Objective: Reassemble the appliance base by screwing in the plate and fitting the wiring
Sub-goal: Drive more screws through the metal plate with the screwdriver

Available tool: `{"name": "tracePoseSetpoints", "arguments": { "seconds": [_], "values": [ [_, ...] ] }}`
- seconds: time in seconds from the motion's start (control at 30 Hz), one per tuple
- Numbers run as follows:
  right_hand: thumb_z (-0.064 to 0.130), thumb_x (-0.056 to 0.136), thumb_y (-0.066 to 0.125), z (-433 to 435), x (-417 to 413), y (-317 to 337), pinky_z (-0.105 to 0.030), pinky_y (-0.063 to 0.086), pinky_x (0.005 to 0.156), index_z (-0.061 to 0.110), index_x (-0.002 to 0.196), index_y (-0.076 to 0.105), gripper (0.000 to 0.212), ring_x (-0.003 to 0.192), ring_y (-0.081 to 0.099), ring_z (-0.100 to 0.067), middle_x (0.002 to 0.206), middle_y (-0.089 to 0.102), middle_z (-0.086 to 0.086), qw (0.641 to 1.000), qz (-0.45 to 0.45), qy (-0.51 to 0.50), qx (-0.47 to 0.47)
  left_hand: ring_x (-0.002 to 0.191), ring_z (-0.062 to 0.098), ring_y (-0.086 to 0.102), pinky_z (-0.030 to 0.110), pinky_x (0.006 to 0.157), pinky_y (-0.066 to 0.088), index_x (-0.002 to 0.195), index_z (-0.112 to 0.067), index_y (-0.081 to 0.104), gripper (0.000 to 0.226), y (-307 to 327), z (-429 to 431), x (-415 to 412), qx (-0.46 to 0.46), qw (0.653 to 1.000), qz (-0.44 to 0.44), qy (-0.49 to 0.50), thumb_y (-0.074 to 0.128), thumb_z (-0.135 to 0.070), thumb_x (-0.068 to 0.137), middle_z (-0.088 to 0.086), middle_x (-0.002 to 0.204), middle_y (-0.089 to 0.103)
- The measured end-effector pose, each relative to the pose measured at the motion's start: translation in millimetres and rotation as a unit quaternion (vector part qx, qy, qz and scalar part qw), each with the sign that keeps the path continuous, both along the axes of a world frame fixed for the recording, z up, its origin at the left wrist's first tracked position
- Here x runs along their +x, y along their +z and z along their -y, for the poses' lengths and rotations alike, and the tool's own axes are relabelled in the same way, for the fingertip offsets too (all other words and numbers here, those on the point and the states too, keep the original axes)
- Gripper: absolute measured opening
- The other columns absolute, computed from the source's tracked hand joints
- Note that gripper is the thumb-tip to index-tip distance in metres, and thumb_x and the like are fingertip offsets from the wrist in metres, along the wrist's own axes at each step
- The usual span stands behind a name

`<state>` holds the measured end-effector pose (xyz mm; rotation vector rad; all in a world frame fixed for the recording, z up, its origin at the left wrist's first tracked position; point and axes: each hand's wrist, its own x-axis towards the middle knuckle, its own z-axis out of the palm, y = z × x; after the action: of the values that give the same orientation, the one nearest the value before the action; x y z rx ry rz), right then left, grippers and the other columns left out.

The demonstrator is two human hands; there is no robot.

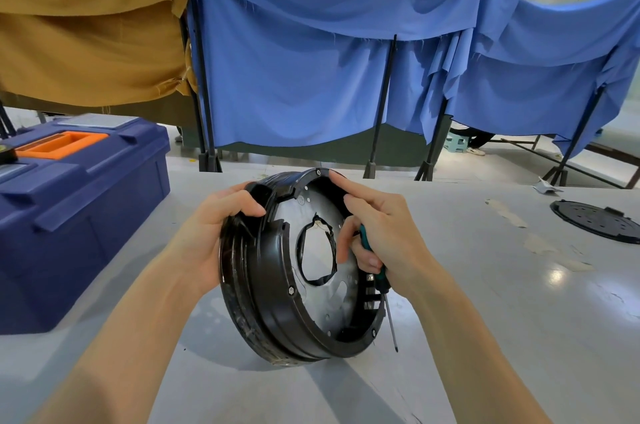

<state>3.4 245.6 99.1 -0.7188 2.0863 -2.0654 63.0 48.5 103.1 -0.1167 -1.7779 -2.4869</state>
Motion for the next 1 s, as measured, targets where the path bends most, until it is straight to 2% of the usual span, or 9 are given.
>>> {"name": "tracePoseSetpoints", "arguments": {
  "seconds": [0.2, 0.27, 0.4, 0.5, 0.57, 0.63, 0.73, 0.9, 1.0],
  "values": [
    [0.010, 0.102, 0.037, -8, -2, 1, -0.017, 0.022, 0.034, 0.034, 0.129, 0.061, 0.043, 0.028, 0.022, -0.015, 0.055, 0.061, -0.027, 1.000, 0.005, -0.021, 0.010, 0.049, 0.022, 0.063, 0.029, 0.046, 0.054, 0.069, -0.013, 0.074, 0.022, -5, 4, -2, 0.012, 1.000, 0.002, 0.002, 0.053, -0.007, 0.063, 0.009, 0.063, 0.065],
    [0.012, 0.101, 0.042, -19, -6, 3, -0.016, 0.022, 0.035, 0.031, 0.124, 0.064, 0.037, 0.027, 0.022, -0.014, 0.054, 0.060, -0.027, 0.998, 0.010, -0.044, 0.033, 0.050, 0.023, 0.064, 0.029, 0.047, 0.054, 0.069, -0.012, 0.073, 0.020, -9, 8, -2, 0.024, 1.000, 0.012, 0.012, 0.054, -0.009, 0.063, 0.010, 0.064, 0.065],
    [0.030, 0.097, 0.057, -47, -22, -2, -0.019, 0.019, 0.039, 0.018, 0.110, 0.068, 0.022, 0.031, 0.022, -0.014, 0.051, 0.058, -0.014, 0.980, 0.014, -0.127, 0.155, 0.048, 0.021, 0.062, 0.026, 0.047, 0.054, 0.062, -0.012, 0.074, 0.016, -22, 19, -1, 0.050, 0.996, 0.058, 0.040, 0.058, -0.015, 0.063, 0.007, 0.063, 0.067],
    [0.045, 0.091, 0.064, -62, -32, -20, -0.018, 0.025, 0.036, 0.012, 0.108, 0.068, 0.037, 0.032, 0.027, -0.013, 0.066, 0.067, -0.013, 0.943, 0.008, -0.172, 0.286, 0.046, 0.021, 0.061, 0.026, 0.047, 0.053, 0.058, -0.012, 0.071, 0.014, -35, 28, -1, 0.082, 0.992, 0.067, 0.065, 0.059, -0.018, 0.063, 0.006, 0.059, 0.065],
    [0.052, 0.084, 0.068, -64, -34, -35, -0.017, 0.027, 0.036, 0.013, 0.110, 0.065, 0.047, 0.032, 0.029, -0.012, 0.084, 0.071, -0.017, 0.925, 0.029, -0.156, 0.345, 0.045, 0.022, 0.060, 0.025, 0.047, 0.053, 0.056, -0.011, 0.069, 0.013, -46, 33, -1, 0.110, 0.988, 0.072, 0.082, 0.059, -0.018, 0.062, 0.005, 0.056, 0.064],
    [0.051, 0.082, 0.071, -61, -35, -49, -0.019, 0.027, 0.037, 0.013, 0.114, 0.065, 0.050, 0.034, 0.028, -0.013, 0.092, 0.071, -0.018, 0.928, 0.070, -0.121, 0.345, 0.044, 0.021, 0.059, 0.024, 0.047, 0.052, 0.054, -0.011, 0.067, 0.013, -58, 37, -1, 0.133, 0.983, 0.080, 0.098, 0.060, -0.019, 0.061, 0.004, 0.054, 0.062],
    [0.047, 0.086, 0.070, -54, -37, -61, -0.021, 0.025, 0.041, 0.015, 0.114, 0.069, 0.042, 0.038, 0.023, -0.016, 0.081, 0.070, -0.012, 0.945, 0.123, -0.073, 0.293, 0.042, 0.020, 0.059, 0.023, 0.046, 0.052, 0.050, -0.012, 0.066, 0.016, -75, 39, 2, 0.165, 0.976, 0.085, 0.111, 0.059, -0.019, 0.063, 0.003, 0.051, 0.062],
    [0.047, 0.080, 0.076, -47, -40, -64, -0.020, 0.025, 0.040, 0.023, 0.122, 0.060, 0.051, 0.037, 0.025, -0.015, 0.084, 0.062, -0.014, 0.951, 0.140, -0.053, 0.269, 0.040, 0.018, 0.057, 0.022, 0.044, 0.050, 0.044, -0.017, 0.062, 0.019, -102, 43, 8, 0.216, 0.961, 0.106, 0.134, 0.057, -0.018, 0.062, -0.001, 0.049, 0.060],
    [0.043, 0.078, 0.079, -45, -40, -65, -0.020, 0.023, 0.040, 0.019, 0.112, 0.066, 0.043, 0.038, 0.023, -0.015, 0.078, 0.057, -0.012, 0.950, 0.156, -0.057, 0.263, 0.047, 0.020, 0.061, 0.027, 0.053, 0.053, 0.051, -0.017, 0.062, 0.010, -117, 50, 11, 0.221, 0.958, 0.123, 0.132, 0.062, -0.019, 0.061, -0.001, 0.059, 0.063]
  ]
}}
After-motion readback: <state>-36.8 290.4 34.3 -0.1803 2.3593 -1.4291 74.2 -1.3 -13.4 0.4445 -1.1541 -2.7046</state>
